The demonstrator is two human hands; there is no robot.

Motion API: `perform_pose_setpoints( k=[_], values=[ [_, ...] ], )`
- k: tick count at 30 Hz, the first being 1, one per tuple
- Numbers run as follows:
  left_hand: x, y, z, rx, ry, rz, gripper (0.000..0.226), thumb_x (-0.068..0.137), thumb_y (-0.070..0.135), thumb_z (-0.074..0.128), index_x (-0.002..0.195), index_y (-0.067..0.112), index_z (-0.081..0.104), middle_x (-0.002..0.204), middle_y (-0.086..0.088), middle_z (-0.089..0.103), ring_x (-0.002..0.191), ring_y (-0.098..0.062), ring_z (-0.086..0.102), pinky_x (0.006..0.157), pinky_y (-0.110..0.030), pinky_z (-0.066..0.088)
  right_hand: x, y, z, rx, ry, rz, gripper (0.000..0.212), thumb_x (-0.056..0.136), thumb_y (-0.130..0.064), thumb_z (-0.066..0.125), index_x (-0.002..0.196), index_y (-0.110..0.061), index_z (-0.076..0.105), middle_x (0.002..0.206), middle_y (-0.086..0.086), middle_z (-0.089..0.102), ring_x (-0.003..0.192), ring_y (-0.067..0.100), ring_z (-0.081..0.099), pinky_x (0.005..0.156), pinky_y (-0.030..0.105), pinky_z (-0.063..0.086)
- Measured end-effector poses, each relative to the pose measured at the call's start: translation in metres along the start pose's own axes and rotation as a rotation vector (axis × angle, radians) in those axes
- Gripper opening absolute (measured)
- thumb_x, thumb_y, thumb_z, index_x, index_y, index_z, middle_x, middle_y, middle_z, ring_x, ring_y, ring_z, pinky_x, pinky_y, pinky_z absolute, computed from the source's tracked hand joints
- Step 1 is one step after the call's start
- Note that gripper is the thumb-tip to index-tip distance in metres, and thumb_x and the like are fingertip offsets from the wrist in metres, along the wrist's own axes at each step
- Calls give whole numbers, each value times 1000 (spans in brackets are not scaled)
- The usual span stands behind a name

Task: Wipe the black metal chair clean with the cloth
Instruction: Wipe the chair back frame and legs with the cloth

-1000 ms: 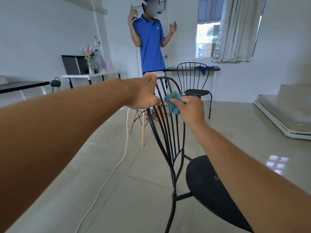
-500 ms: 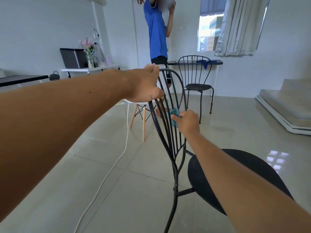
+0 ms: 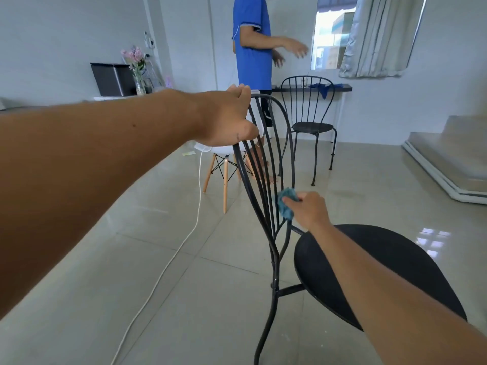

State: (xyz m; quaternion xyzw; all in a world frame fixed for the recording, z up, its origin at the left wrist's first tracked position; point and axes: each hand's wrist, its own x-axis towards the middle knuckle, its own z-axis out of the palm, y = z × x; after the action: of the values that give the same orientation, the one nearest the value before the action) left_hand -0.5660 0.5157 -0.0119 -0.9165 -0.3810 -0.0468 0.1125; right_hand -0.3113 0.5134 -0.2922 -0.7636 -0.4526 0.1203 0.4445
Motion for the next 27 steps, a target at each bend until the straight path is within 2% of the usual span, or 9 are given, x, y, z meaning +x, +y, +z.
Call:
perform_pose_setpoints(
  k=[3,6,9,15,18,20,22,24,27],
  values=[
    [-1,0,-1,-4,1,-11,89,110,48,43,171,10,-10,180,-9,-9,167,-24,1,130,-40,13,19,-41,-26,75,189,-115,24,102,-28,72,116,-9,78,94,1,77,67,3,69,52,10,53],
    [0,-1,1,5,3,-14,90,108,48,44,171,10,-8,180,-9,-7,167,-25,4,130,-42,17,36,-73,-44,86,324,-222,22,102,-26,73,115,-10,81,94,3,80,70,9,73,61,19,60],
    [2,-2,2,10,1,-14,90,108,49,44,171,10,-8,180,-9,-6,167,-23,2,130,-42,16,43,-72,-39,100,349,-199,24,103,-26,73,120,-10,80,94,-2,77,67,-2,66,54,6,50],
    [3,-4,4,20,20,-4,88,109,50,43,171,11,-7,180,-8,-6,167,-23,2,130,-45,15,11,-15,11,81,189,-74,31,102,-28,73,125,-8,77,109,9,81,87,18,78,68,16,57],
    [3,-5,5,36,25,-6,87,109,51,41,171,11,-7,180,-10,-3,167,-24,3,130,-46,14,-14,21,27,-42,-7,27,34,102,-28,74,130,-10,76,112,9,79,85,16,73,61,13,50],
    [2,-6,7,44,18,-17,86,110,51,38,171,11,-7,180,-11,-3,167,-23,3,131,-45,14,-30,37,33,-42,-69,72,34,101,-28,76,130,-11,76,110,9,80,83,15,75,62,18,56],
    [0,-4,8,48,19,-30,83,111,48,37,171,10,-7,180,-12,-3,167,-24,4,131,-46,14,-44,43,34,7,-73,95,32,99,-26,78,128,-12,78,107,7,82,81,15,79,70,29,67],
    [-3,0,8,38,17,-49,80,113,42,34,170,8,-9,180,-14,-2,167,-25,5,131,-46,15,-57,43,32,23,-125,94,31,98,-26,80,125,-12,79,104,5,82,82,16,81,77,38,69],
    [-9,6,9,37,13,-47,77,114,37,31,169,2,-10,179,-19,-3,166,-29,5,131,-46,15,-85,37,22,-23,-207,55,23,99,-29,79,116,-15,81,98,1,82,80,12,81,75,37,69]
  ],
)
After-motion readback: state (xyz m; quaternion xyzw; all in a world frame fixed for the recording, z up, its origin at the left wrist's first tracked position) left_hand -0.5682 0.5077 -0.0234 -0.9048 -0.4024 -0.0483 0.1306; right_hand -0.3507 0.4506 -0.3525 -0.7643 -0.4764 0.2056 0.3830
